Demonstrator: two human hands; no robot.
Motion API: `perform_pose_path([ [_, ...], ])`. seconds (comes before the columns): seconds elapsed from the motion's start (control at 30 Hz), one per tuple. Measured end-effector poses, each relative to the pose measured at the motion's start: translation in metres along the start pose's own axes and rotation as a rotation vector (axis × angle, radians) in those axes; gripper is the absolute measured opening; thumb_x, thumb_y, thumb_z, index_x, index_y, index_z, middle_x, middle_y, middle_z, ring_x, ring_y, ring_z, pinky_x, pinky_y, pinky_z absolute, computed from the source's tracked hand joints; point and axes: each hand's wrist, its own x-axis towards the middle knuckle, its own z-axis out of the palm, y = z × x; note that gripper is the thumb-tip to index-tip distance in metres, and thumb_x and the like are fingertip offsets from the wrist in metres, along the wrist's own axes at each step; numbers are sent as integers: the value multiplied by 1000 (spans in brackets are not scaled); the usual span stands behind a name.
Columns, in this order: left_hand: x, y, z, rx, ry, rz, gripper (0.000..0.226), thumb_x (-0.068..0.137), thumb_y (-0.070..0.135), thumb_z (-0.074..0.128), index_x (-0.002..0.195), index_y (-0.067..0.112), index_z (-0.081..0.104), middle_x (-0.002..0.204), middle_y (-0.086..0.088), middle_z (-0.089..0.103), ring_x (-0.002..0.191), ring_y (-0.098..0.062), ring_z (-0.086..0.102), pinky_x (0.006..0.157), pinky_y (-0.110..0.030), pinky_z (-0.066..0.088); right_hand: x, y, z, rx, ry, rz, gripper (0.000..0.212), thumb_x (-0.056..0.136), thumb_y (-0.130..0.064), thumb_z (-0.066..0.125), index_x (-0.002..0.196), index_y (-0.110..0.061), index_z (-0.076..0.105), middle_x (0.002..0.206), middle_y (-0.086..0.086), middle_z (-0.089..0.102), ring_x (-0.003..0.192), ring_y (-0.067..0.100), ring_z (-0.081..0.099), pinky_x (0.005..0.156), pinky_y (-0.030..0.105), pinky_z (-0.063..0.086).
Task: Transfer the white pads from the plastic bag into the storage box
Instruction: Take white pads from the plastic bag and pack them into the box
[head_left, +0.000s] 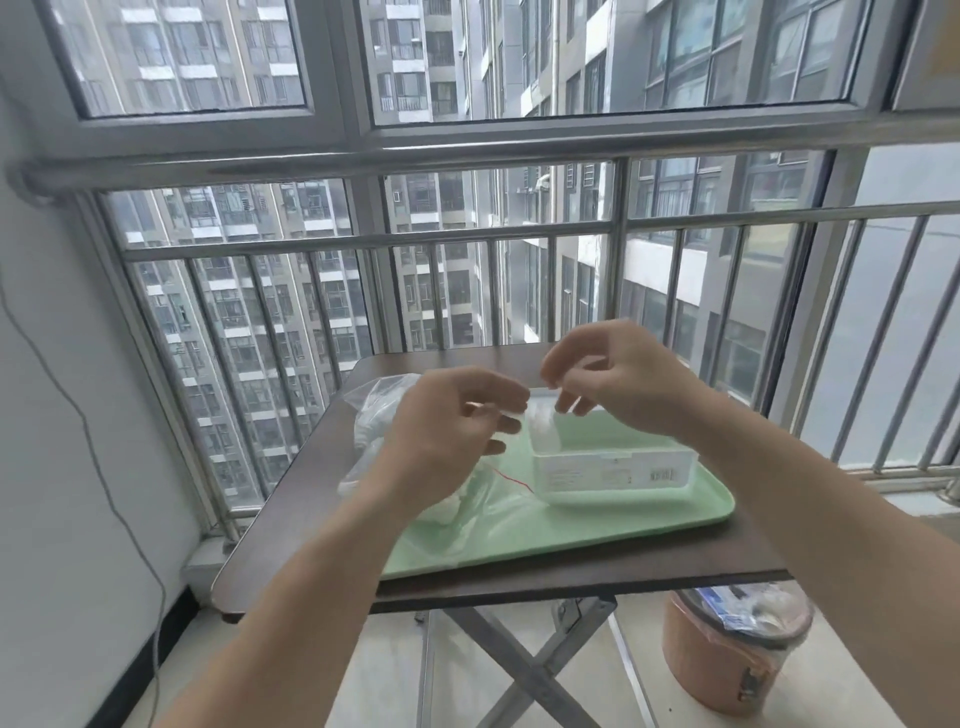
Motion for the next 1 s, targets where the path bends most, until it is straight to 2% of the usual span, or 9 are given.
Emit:
perform_pose_path([
  [0.13,-20,-10,-41,302,-15,132,37,82,4,70,95,39,73,103,21,72,97,0,65,78,-23,55,-24,-32,30,49,-135,-20,20,88,7,55,85,-5,71,80,6,75,69,20,73,66,38,61],
  [0.27,-29,-28,-61,699,-236,59,47,75,36,79,116,48,61,124,26,53,118,-5,45,101,-35,43,-31,-45,59,-48,-331,6,30,85,6,49,87,-9,75,84,2,76,77,14,73,73,30,60],
  [0.33,-30,-36,-62,812,-198,60,42,78,36,79,114,49,61,123,22,53,117,-8,45,102,-36,43,-31,-47,73,-122,-422,15,34,87,5,48,97,-11,77,94,-1,76,84,9,71,80,24,56],
  [0.5,-19,-42,-63,609,158,113,16,88,17,71,96,31,72,94,17,67,78,-3,66,77,-36,58,-27,-41,107,-445,-298,-40,45,93,1,46,134,-14,58,134,1,61,120,14,56,101,22,42],
  [0.6,-12,-37,-65,501,231,97,13,88,17,71,96,27,74,90,16,70,74,0,67,77,-29,58,-21,-34,127,-492,-157,-57,45,93,-5,53,138,-12,52,137,5,54,126,21,51,104,29,42],
  [0.7,-6,-36,-66,445,263,78,11,86,17,72,93,24,76,88,15,71,74,-2,67,77,-28,57,-14,-31,142,-541,-111,-59,38,90,-16,62,128,-13,57,126,6,57,116,27,55,93,42,50],
  [0.8,-2,-39,-66,401,256,58,11,85,16,73,90,25,76,86,14,72,73,-6,69,74,-33,60,-11,-27,154,-681,-89,-81,36,86,-21,66,121,-14,57,115,4,58,109,27,55,80,42,53],
  [0.9,-2,-42,-65,354,251,52,14,84,16,74,85,31,73,86,13,72,72,-5,69,72,-35,61,-9,-28,161,-839,-37,-131,29,86,-18,63,114,-15,57,106,5,59,99,28,55,61,34,40],
  [1.0,-2,-43,-65,359,250,49,15,83,17,74,85,32,73,89,11,72,73,-4,69,73,-31,61,-7,-31,167,-931,-9,-140,29,86,-11,57,115,-13,54,104,8,59,93,28,56,61,34,30],
])
